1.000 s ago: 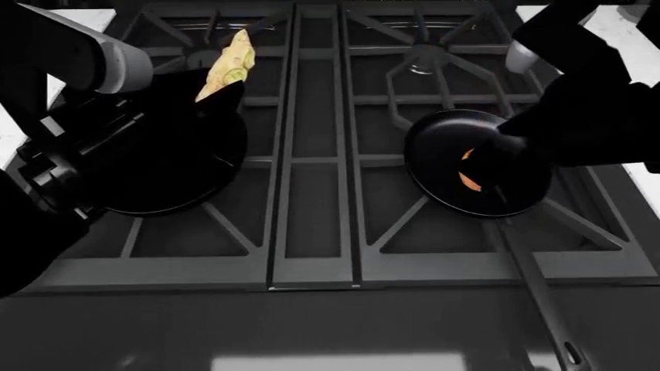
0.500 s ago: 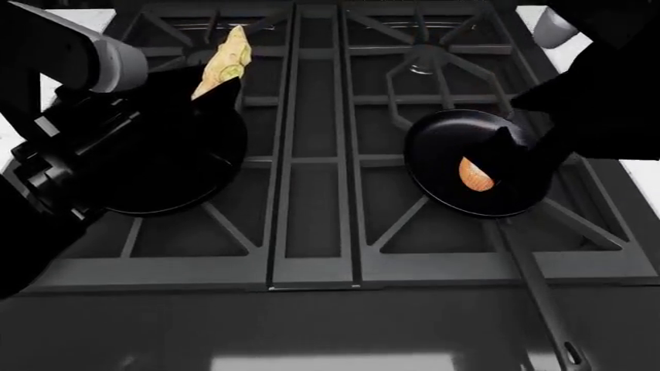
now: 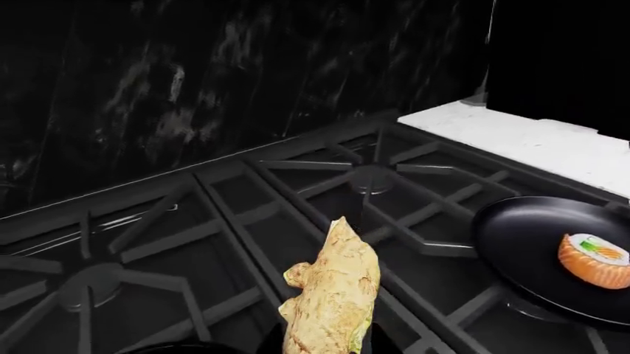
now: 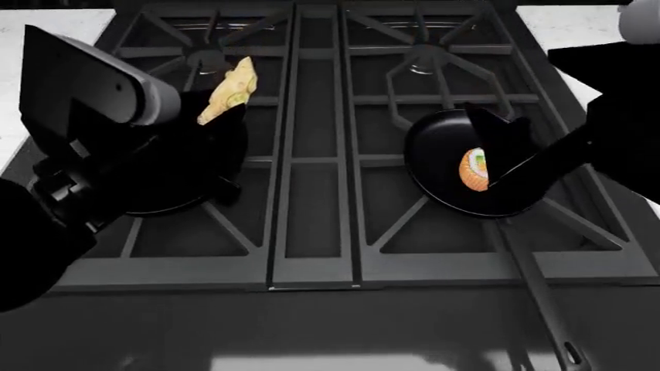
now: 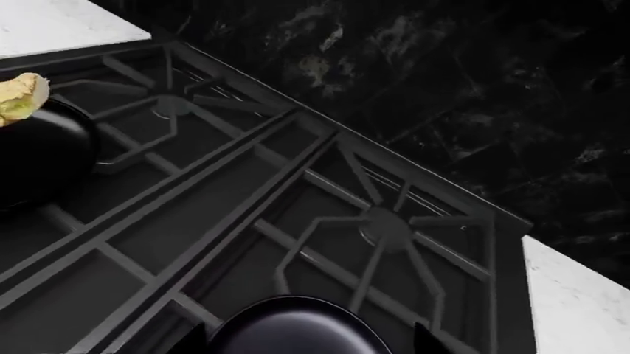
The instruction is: Place both pans onto different burners. Then place the ginger and the sushi on different pans.
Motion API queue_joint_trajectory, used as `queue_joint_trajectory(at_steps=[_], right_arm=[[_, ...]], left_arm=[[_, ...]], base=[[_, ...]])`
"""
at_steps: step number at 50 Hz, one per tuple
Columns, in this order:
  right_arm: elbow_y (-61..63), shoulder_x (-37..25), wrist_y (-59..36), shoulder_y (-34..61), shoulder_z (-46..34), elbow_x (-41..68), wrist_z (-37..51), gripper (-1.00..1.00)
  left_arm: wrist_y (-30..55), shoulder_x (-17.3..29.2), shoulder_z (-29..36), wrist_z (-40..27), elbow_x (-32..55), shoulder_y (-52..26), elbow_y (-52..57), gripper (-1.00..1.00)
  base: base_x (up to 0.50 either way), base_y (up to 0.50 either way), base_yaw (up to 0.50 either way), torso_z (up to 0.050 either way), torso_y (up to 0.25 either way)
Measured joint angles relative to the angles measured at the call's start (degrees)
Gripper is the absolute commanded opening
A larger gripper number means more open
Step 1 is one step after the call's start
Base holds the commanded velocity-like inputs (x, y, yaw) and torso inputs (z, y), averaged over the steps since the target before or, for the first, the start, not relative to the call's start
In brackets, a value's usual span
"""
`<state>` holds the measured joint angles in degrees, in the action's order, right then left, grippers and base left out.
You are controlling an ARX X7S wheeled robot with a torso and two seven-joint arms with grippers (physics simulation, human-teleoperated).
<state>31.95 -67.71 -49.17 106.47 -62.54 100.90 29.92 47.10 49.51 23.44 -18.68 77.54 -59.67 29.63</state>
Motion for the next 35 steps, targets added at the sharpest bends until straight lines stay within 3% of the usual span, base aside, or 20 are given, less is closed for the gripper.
queue_joint_trajectory(at_steps=[17,35], right_arm=[[3.32,0.23,5.23,-5.44,-0.8,-2.79,1.71,1.0],[4.94,1.09,6.74,-6.41,-0.32,-4.53,1.65,1.0]], left_arm=[[2.98,4.61,-1.59,-0.63,4.48,-2.91,1.43,-1.0],[6.98,9.57,-1.36,4.1,6.5,-5.02,0.44,-1.0]], base=[[0.0,0.0,0.0,0.0,0.0],[0.0,0.0,0.0,0.0,0.0]])
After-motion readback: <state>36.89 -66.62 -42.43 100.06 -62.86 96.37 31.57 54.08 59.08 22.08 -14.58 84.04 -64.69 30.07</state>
